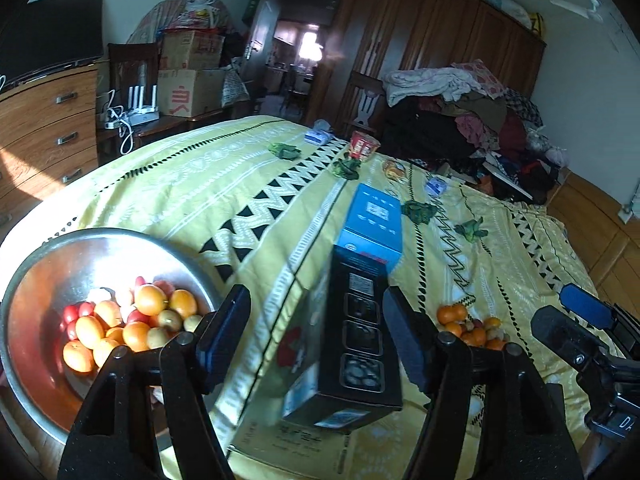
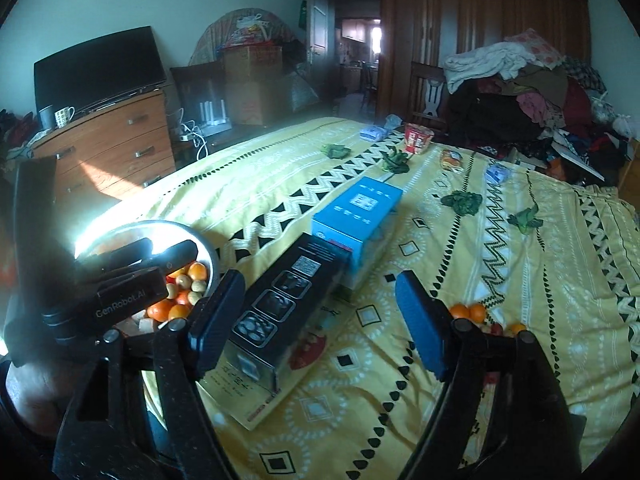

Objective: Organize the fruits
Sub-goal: 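Move both open grippers back to the fruit pile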

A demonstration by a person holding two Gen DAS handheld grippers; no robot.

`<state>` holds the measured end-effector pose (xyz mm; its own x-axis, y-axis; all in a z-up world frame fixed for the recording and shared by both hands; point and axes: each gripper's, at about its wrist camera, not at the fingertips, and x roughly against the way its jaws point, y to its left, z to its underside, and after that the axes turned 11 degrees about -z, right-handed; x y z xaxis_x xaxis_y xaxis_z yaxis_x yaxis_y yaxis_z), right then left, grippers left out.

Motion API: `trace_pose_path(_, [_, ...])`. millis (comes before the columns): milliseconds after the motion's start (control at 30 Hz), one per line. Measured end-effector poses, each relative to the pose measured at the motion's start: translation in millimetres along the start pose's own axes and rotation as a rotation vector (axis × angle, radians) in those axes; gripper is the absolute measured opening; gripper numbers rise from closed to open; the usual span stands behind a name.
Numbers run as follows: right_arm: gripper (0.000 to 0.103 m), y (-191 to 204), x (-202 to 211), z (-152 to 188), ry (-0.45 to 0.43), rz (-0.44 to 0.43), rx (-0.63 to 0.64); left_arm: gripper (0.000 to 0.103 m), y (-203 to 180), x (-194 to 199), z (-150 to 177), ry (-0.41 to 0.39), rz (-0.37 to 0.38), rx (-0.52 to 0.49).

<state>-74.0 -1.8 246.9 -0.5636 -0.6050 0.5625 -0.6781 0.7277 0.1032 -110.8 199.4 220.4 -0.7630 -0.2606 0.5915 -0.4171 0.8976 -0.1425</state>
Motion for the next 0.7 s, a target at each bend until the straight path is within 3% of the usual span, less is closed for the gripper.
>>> trace_pose_path(367, [0.080, -90, 27, 42, -0.007, 0.094, -0.160, 0.070, -131, -10, 38, 0.076, 0.114, -0.234])
trace_pose_path(700, [0.080, -190, 40, 120, 0.068, 0.210, -0.360, 0.070, -208, -59, 86, 0.215, 0.191, -0.350])
